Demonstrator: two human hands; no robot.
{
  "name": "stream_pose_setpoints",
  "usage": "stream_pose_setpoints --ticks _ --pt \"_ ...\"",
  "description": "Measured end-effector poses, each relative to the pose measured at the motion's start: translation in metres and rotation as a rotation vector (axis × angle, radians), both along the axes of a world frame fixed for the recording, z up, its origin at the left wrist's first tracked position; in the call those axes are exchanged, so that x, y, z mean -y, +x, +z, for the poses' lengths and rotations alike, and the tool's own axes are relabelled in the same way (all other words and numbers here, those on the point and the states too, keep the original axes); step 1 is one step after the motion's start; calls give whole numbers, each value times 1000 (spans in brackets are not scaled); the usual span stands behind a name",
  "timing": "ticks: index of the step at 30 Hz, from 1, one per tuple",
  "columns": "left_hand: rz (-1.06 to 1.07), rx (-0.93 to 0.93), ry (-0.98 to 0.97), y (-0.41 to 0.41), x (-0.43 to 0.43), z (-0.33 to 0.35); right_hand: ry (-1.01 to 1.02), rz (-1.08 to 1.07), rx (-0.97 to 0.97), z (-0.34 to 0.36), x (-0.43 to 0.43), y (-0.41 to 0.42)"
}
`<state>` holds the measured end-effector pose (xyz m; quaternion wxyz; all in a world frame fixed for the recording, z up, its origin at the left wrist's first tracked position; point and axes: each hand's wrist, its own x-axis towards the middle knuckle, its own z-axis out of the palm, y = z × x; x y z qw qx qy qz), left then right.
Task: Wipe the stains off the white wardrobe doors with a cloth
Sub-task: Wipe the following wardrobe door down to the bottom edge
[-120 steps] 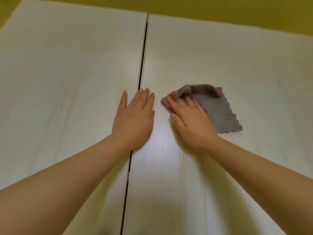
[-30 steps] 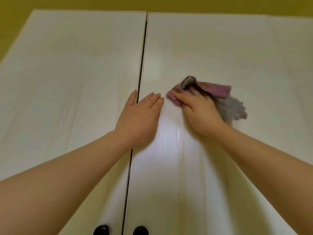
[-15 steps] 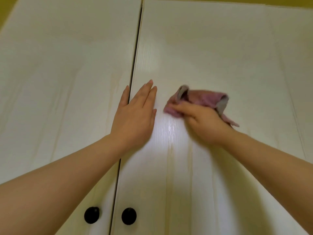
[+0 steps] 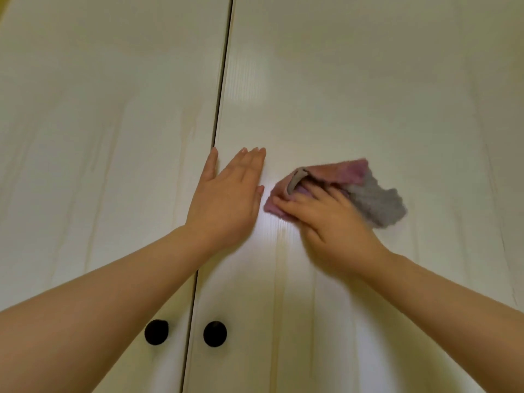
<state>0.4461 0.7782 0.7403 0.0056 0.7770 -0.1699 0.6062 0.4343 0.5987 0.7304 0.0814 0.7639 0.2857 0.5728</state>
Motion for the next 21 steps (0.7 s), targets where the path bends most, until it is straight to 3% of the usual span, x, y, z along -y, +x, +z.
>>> stream_pose_setpoints --ticks 2,5,7,9,12,15,17,18,21 --pt "23 4 25 -1 4 -3 -16 116 -70 7 5 -12" --pt "21 16 86 -4 13 -8 361 295 -95 43 20 -19" --pt "32 5 101 -3 17 -8 469 120 -6 44 16 -16" --pt "32 -9 82 -1 19 -6 320 -21 23 22 10 -3" --pt "42 11 87 2 22 -4 78 76 -20 11 21 -7" --pt "61 24 96 2 23 -4 386 212 -27 48 49 -17" --pt "53 30 79 4 24 -5 530 115 12 52 49 -16" --pt "49 41 71 6 25 -6 504 22 13 43 41 -14" --pt "13 81 42 9 30 -10 125 -29 44 4 31 -2"
